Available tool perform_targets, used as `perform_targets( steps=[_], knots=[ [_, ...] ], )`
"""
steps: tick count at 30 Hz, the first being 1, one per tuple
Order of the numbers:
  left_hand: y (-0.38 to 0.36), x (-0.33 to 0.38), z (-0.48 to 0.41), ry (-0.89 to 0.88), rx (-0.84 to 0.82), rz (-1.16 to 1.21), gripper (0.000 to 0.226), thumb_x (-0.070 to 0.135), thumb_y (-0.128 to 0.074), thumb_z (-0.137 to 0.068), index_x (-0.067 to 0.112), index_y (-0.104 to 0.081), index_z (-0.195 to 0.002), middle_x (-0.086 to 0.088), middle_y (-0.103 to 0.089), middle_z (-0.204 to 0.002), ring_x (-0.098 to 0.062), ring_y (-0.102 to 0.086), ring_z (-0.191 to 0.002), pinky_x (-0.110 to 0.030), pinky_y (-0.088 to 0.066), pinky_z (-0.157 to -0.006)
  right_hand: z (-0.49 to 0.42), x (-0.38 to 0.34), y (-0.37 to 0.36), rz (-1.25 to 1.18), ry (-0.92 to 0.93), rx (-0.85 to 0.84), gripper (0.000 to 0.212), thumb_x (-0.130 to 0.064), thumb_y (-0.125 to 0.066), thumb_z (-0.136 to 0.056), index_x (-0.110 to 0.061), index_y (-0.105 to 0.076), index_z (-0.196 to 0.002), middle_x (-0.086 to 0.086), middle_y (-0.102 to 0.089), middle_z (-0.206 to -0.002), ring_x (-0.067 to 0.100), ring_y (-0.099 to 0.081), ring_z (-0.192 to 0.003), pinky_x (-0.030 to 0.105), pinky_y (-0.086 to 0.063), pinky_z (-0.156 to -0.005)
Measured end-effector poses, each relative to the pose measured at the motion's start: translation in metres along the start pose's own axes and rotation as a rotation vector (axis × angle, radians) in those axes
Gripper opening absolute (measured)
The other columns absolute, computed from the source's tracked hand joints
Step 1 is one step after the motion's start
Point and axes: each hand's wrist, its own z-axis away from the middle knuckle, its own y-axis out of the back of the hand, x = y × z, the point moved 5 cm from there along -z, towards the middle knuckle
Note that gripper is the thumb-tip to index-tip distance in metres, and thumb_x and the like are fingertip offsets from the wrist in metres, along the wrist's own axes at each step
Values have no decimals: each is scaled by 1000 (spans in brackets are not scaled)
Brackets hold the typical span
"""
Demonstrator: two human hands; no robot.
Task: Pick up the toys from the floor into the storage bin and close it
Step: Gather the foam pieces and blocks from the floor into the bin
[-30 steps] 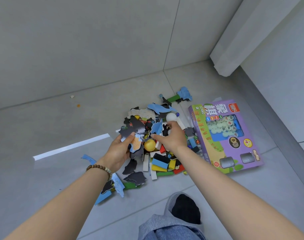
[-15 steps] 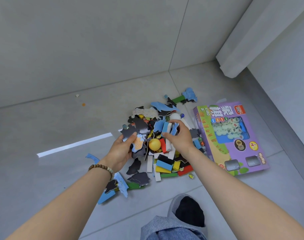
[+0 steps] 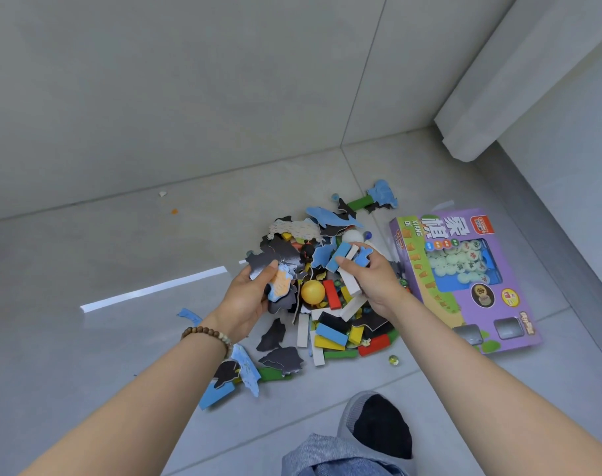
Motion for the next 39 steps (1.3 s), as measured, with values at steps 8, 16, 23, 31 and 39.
perform_targets(
  steps=[8,16,23,31,39],
  knots=[
    [20,60,42,-83,-2,-37,72,24,-55,-94,16,-9,-150,-19,-59,-121,-25,-59,-73,-23,-45,-47,26,-73,-16,-92,-39,-44,25,-9,-62,-88,-13,-57,-112,3,-66,-89,12,-61,-71,18,-53,-54],
    [134,188,187,-395,14,-247,33,33,-49,-97,2,-59,-103,-17,-66,-77,-23,-54,-52,-27,-37,-55,125,-219,-162,-6,82,-317,26,-10,-62,-88,-18,-56,-112,-3,-65,-87,10,-60,-71,17,-50,-57],
    [331,227,315,-576,389,-166,27,40,-59,-90,14,-56,-82,1,-56,-63,-6,-47,-45,-18,-37,-51,248,-252,-381,165,95,-685,22,-8,-66,-86,-14,-58,-105,2,-67,-87,14,-62,-71,23,-47,-64],
    [540,150,367,-475,806,34,20,29,-55,-94,10,-58,-91,-3,-59,-85,-13,-52,-71,-17,-41,-59,335,-171,-597,302,-16,-876,11,-7,-68,-83,-14,-59,-85,7,-62,-79,19,-59,-73,32,-46,-75],
    [603,116,338,-342,782,353,52,27,-50,-97,10,-36,-143,-11,-52,-128,-25,-58,-107,-33,-51,-83,318,-122,-663,463,85,-763,50,-24,-62,-89,-12,-43,-134,5,-48,-127,21,-49,-119,40,-42,-104]
  ],
)
